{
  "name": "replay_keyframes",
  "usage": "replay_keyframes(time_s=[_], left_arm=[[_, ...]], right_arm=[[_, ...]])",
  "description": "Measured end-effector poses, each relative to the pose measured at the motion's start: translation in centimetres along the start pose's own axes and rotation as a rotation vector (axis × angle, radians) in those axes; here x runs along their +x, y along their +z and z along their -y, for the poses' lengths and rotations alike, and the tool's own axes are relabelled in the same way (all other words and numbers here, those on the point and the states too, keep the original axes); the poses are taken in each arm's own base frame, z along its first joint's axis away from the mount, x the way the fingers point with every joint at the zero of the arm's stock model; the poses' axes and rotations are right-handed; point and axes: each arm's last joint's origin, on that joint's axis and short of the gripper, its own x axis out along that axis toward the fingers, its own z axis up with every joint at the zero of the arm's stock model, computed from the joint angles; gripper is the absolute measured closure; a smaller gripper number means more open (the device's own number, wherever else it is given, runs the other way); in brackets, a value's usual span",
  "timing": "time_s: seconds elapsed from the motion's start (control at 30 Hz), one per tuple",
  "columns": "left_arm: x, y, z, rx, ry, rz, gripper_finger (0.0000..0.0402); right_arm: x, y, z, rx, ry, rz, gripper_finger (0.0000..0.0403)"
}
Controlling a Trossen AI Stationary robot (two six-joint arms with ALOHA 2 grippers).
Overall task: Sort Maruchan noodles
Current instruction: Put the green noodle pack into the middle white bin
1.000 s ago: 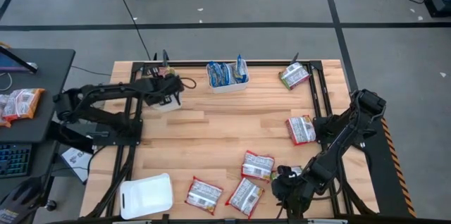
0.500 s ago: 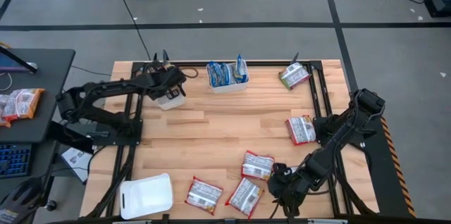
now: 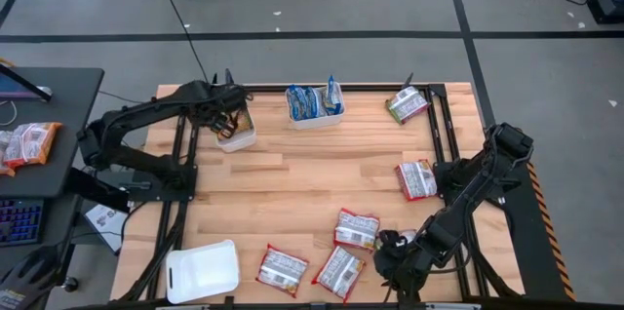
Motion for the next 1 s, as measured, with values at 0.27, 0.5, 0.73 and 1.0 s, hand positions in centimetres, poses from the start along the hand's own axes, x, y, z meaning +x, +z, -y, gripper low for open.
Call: replay_keyframes(time_s=[0.27, 0.5, 0.73, 1.0], left_arm=[[4.1, -0.6, 2.3, -0.159, -0.210, -0.060, 0.0212], [6.5, -0.4, 1.3, -0.365, -0.217, -0.117, 0.0228], [7.4, 0.9, 2.1, -0.512, -0.466, -0.101, 0.0271], [9.1, 1.0, 3.1, -0.573, -0.375, -0.150, 0.0320]], right_arm=[[-0.1, -0.8, -0.9, 0.005, 0.017, -0.012, 0.0184], [-0.2, -1.0, -1.2, 0.015, 0.032, -0.011, 0.0184], [-0.2, -0.8, -1.4, -0.007, 0.052, 0.019, 0.0184], [-0.3, -0.9, -2.1, -0.017, 0.083, 0.041, 0.0184]])
